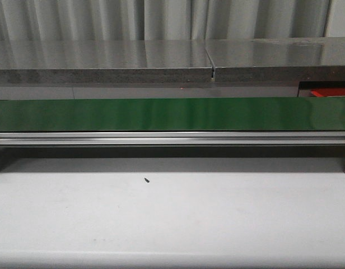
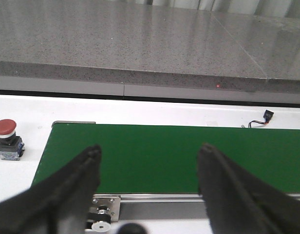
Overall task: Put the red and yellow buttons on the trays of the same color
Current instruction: 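Return the right gripper to wait beside the belt's end, then move the left gripper over the remaining buttons and grasp a red button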
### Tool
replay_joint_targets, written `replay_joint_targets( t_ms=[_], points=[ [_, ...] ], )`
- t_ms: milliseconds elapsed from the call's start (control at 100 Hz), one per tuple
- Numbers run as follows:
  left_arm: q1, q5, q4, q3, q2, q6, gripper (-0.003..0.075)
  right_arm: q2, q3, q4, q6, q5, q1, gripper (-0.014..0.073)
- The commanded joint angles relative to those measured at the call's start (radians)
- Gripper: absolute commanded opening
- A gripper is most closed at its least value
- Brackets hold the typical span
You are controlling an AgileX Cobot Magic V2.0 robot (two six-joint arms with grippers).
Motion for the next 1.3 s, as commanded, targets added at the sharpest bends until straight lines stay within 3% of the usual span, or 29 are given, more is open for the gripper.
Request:
replay_joint_targets(
  t_ms=[0,250,510,780,1060,1290],
  points=[
    [-0.002,-0.071,-0.012,-0.072,0.051,-0.010,0.0568,-0.002,-0.022,0.004,-0.010,-0.065,0.000,-0.0117],
    [0.063,-0.058,0.003,-0.266,0.298,-0.071,0.0578,-0.002,-0.022,0.004,-0.010,-0.065,0.000,-0.0117],
    [0.244,0.122,0.003,-0.570,0.625,-0.092,0.0576,-0.002,-0.022,0.004,-0.010,-0.065,0.000,-0.0117],
    [0.297,0.203,0.005,-0.808,0.922,-0.092,0.0576,-0.002,-0.022,0.004,-0.010,-0.065,0.000,-0.0117],
    [0.335,0.209,0.007,-0.960,1.140,-0.092,0.0576,-0.002,-0.022,0.004,-0.010,-0.065,0.000,-0.0117],
    [0.356,0.191,0.015,-0.994,1.246,-0.092,0.0576,-0.002,-0.022,0.004,-0.010,-0.065,0.000,-0.0117]
  ],
)
